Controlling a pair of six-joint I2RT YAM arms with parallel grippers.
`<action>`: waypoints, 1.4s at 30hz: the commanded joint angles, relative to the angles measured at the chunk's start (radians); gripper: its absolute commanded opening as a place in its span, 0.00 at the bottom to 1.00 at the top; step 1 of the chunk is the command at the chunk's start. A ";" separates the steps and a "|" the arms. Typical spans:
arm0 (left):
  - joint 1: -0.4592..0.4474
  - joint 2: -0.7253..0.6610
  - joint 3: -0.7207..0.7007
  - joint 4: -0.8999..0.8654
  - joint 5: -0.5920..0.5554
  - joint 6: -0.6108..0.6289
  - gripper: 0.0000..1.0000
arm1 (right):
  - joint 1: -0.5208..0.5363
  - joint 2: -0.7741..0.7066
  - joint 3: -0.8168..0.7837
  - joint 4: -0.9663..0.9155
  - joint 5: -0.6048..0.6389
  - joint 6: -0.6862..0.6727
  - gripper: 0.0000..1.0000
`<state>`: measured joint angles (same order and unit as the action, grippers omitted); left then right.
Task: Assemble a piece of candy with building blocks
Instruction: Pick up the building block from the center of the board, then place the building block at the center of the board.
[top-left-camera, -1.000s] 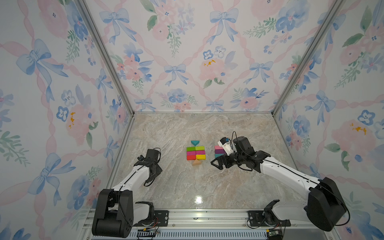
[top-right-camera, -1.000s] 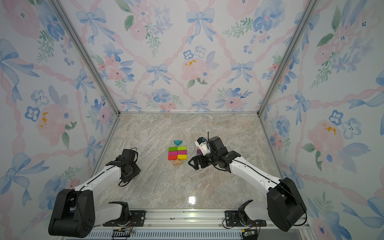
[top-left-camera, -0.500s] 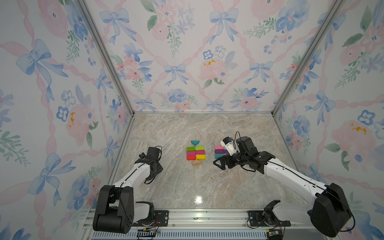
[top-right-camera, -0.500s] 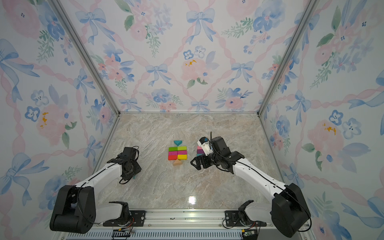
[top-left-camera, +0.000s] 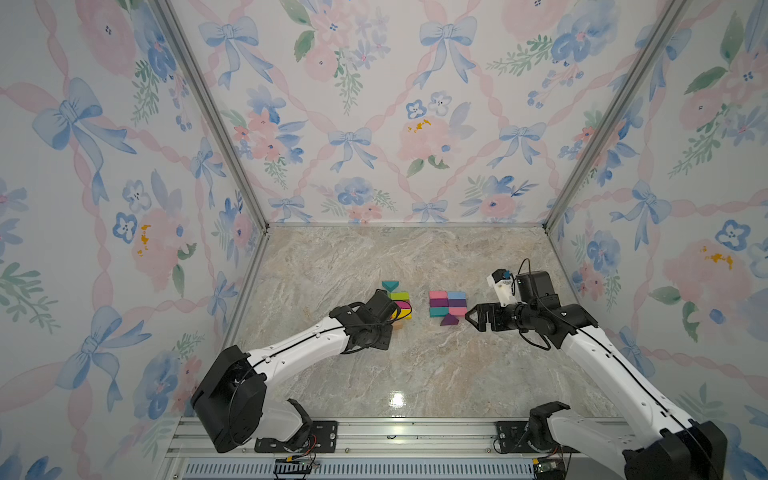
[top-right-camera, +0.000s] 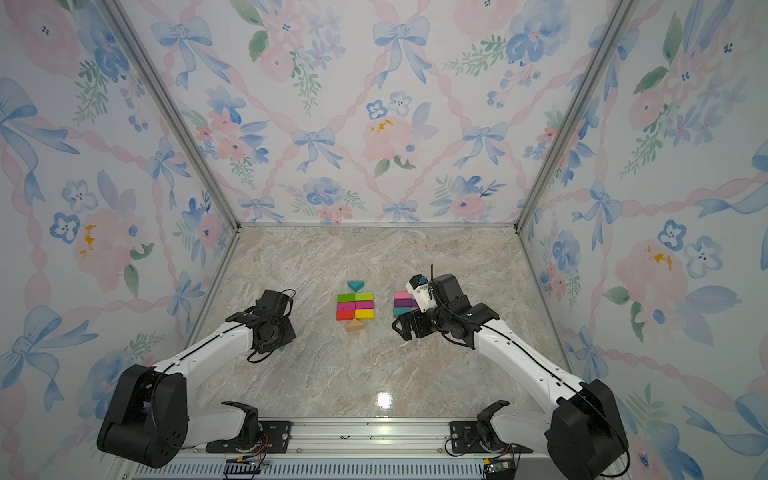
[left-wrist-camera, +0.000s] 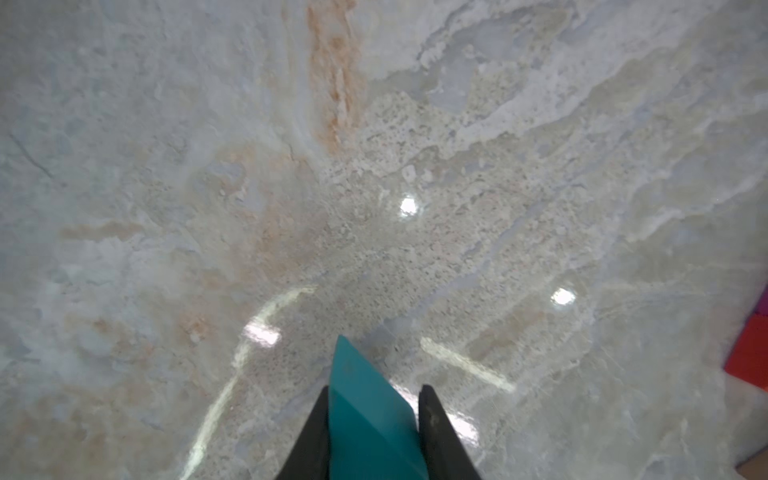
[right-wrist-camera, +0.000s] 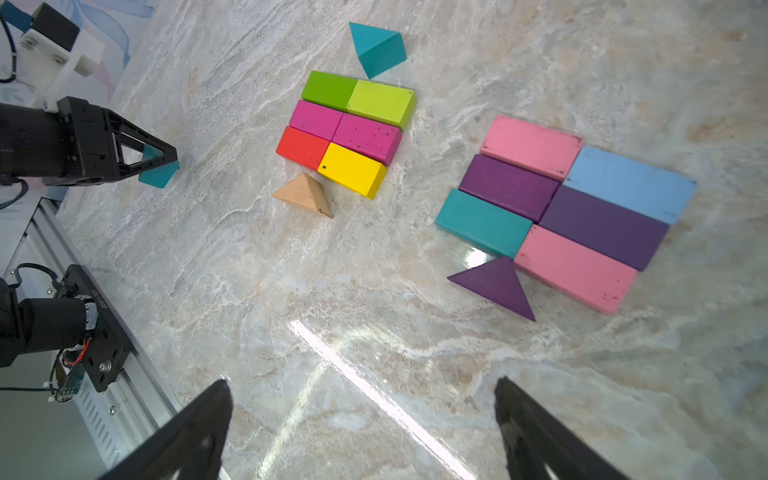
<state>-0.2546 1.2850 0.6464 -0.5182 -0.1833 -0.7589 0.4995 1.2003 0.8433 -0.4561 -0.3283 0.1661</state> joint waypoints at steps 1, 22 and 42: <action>-0.093 -0.002 0.055 -0.042 -0.001 0.030 0.29 | -0.052 -0.046 0.008 -0.092 0.012 -0.036 0.99; -0.679 0.181 0.313 -0.071 0.068 0.469 0.27 | -0.290 -0.283 0.026 -0.294 0.026 0.115 0.99; -0.841 0.398 0.366 0.056 0.028 0.544 0.30 | -0.358 -0.311 -0.009 -0.271 0.000 0.134 0.99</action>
<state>-1.0843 1.6619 0.9951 -0.4831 -0.1669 -0.2455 0.1509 0.8860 0.8467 -0.7376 -0.3141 0.3000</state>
